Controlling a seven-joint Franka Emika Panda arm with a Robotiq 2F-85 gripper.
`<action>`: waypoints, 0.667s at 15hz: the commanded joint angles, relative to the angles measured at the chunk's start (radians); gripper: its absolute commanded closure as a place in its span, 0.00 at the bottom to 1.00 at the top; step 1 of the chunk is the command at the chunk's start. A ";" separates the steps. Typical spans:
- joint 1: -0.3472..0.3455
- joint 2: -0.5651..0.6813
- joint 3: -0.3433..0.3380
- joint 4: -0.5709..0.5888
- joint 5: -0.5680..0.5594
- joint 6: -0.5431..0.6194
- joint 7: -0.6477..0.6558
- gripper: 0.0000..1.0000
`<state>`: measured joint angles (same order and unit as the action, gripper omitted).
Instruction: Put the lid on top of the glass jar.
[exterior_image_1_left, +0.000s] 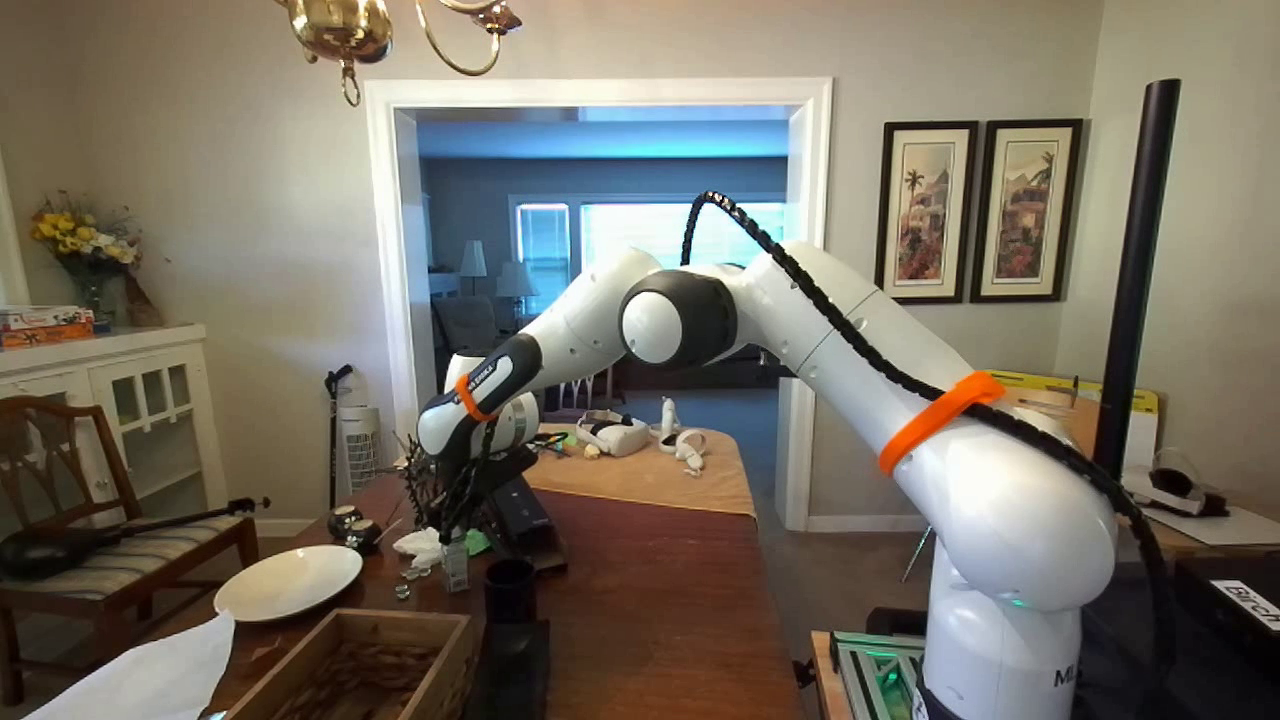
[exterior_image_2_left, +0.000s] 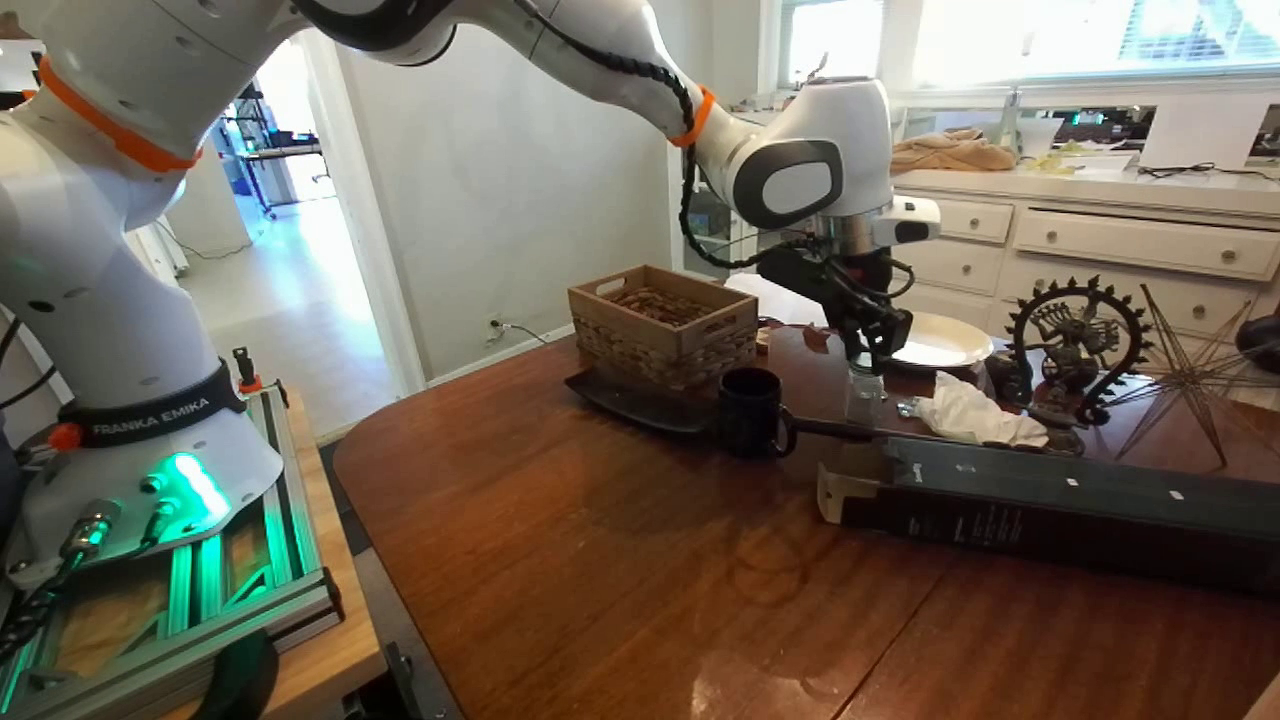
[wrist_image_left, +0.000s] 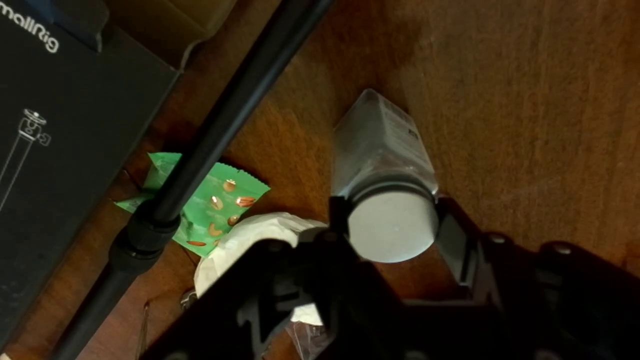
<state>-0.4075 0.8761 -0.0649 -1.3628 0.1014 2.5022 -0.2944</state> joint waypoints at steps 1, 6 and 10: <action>-0.004 0.031 0.000 0.020 -0.012 -0.035 0.003 0.78; -0.003 0.033 0.000 0.020 -0.013 -0.046 0.000 0.20; -0.003 0.050 -0.002 0.023 -0.014 -0.056 0.002 0.00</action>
<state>-0.4088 0.9045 -0.0650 -1.3632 0.1014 2.4767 -0.2951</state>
